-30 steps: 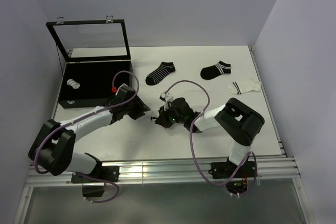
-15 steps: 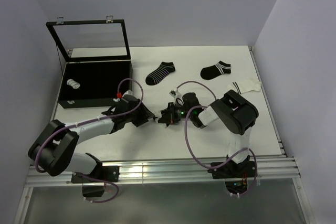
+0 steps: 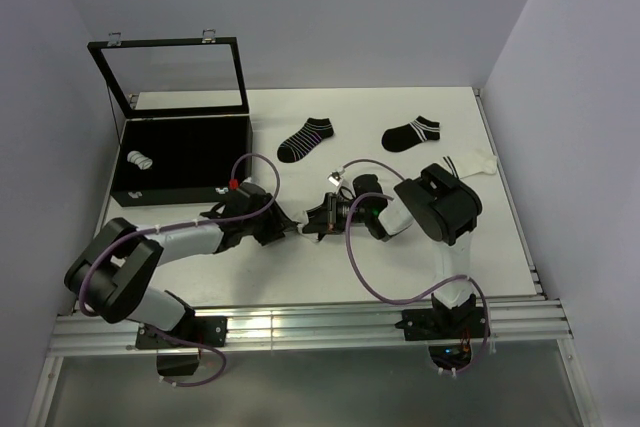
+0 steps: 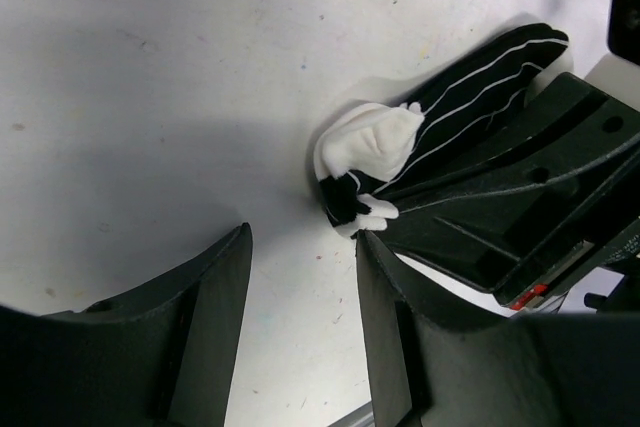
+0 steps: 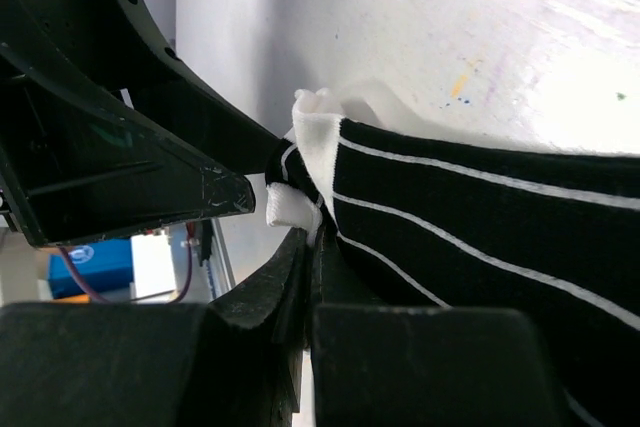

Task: Roll the socks
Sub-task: Roll the sock at the center of the board.

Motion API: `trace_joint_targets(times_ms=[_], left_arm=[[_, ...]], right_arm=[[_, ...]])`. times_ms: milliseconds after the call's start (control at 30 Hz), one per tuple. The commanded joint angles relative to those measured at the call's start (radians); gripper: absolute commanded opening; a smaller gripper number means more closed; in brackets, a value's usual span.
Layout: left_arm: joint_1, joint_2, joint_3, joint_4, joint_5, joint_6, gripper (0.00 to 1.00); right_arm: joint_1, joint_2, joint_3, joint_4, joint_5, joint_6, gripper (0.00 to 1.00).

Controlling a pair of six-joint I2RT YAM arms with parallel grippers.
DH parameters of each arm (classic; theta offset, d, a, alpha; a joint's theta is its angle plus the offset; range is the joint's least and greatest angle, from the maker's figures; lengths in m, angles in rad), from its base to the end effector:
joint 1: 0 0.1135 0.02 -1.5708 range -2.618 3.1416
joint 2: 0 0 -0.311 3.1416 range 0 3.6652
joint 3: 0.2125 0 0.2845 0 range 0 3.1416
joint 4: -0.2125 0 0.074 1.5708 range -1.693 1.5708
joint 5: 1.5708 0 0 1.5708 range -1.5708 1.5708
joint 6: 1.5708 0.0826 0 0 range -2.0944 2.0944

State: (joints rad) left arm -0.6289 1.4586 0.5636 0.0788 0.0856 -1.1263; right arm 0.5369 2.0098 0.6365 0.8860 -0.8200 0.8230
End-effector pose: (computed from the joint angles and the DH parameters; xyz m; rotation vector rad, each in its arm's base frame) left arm 0.2490 -0.1898 0.1292 -0.5949 2.5211 -0.8604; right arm 0.2963 0.2466 0.0731 -0.2622 2.3148 1.6145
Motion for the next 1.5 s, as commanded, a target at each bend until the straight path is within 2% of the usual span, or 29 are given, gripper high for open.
trace_joint_targets(times_ms=[0, 300, 767, 933, 1067, 1200, 1300, 1467], left_arm=[[-0.009, 0.025, 0.024, 0.027, 0.014, 0.034, 0.52], [-0.012, 0.080, 0.068, -0.004, -0.026, 0.059, 0.48], [-0.032, 0.154, 0.150, -0.122, -0.063, 0.095, 0.35], [-0.041, 0.197, 0.186, -0.195, -0.081, 0.099, 0.30], [-0.041, 0.236, 0.212, -0.240, -0.081, 0.095, 0.22], [-0.043, 0.267, 0.232, -0.277, -0.113, 0.097, 0.18], [-0.043, 0.284, 0.243, -0.286, -0.110, 0.105, 0.16], [-0.043, 0.305, 0.265, -0.306, -0.109, 0.123, 0.15]], right_arm=[[-0.028, 0.052, -0.011, -0.064, 0.039, 0.002, 0.00], [-0.029, 0.053, 0.002, -0.094, 0.042, -0.008, 0.00], [-0.029, 0.041, 0.014, -0.117, 0.042, -0.010, 0.02], [-0.028, 0.009, 0.025, -0.183, 0.071, -0.050, 0.08], [-0.023, -0.046, 0.028, -0.261, 0.110, -0.099, 0.23], [-0.008, -0.134, 0.037, -0.378, 0.182, -0.169, 0.33], [0.008, -0.215, 0.043, -0.469, 0.252, -0.223, 0.37], [0.038, -0.362, 0.051, -0.622, 0.390, -0.329, 0.38]])
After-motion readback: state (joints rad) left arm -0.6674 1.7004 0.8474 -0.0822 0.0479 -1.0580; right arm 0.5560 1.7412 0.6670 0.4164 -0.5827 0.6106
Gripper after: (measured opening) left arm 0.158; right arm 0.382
